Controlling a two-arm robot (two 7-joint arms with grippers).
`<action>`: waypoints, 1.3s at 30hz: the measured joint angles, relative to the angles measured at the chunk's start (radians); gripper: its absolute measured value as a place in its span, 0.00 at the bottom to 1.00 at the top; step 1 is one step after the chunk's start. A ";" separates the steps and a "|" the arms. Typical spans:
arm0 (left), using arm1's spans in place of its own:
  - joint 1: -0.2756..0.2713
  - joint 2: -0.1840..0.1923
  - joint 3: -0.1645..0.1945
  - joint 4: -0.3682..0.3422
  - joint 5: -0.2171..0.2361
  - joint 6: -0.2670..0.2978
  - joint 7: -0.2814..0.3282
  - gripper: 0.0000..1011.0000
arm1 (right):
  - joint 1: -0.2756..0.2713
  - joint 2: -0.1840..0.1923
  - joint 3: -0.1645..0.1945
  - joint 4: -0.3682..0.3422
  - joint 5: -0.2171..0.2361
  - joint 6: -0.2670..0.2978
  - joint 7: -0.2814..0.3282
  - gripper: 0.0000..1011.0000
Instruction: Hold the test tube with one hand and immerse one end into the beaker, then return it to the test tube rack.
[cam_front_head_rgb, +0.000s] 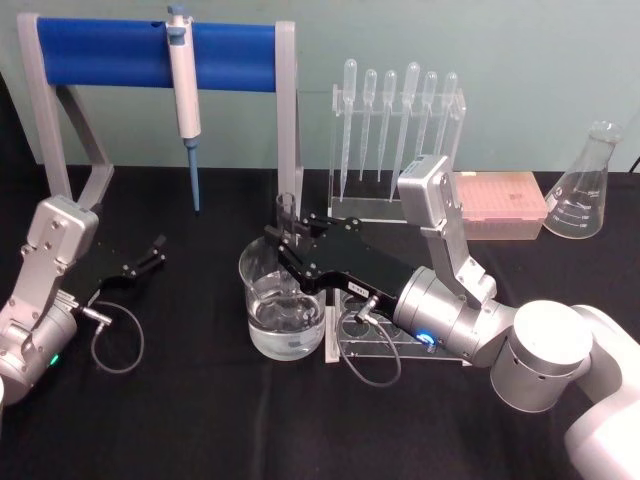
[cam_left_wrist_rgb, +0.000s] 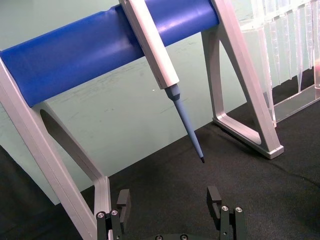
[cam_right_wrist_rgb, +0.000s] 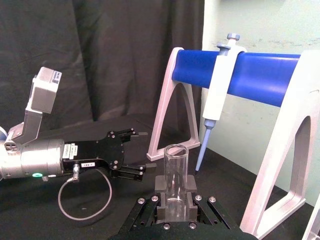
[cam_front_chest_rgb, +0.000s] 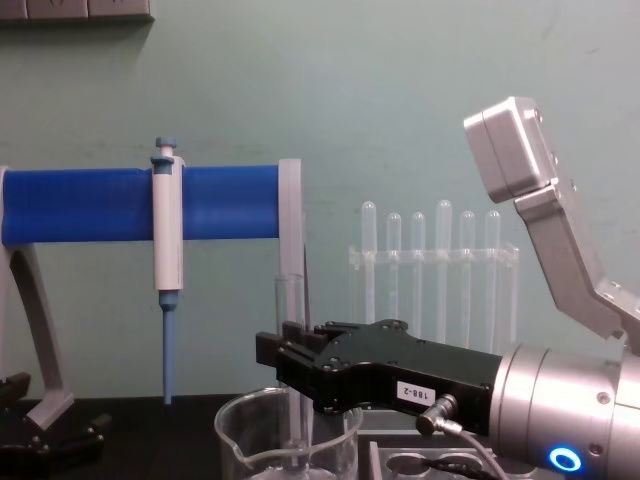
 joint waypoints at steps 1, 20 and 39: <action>0.000 0.000 0.000 0.000 0.000 0.000 0.000 0.99 | 0.000 0.000 0.000 0.000 0.000 0.000 0.000 0.22; 0.000 0.000 0.000 0.000 0.000 0.000 0.000 0.99 | 0.000 0.000 0.000 0.000 0.000 0.000 0.000 0.22; 0.000 0.000 0.000 0.000 0.000 0.000 0.000 0.99 | 0.000 0.000 0.000 0.000 0.000 0.000 0.000 0.22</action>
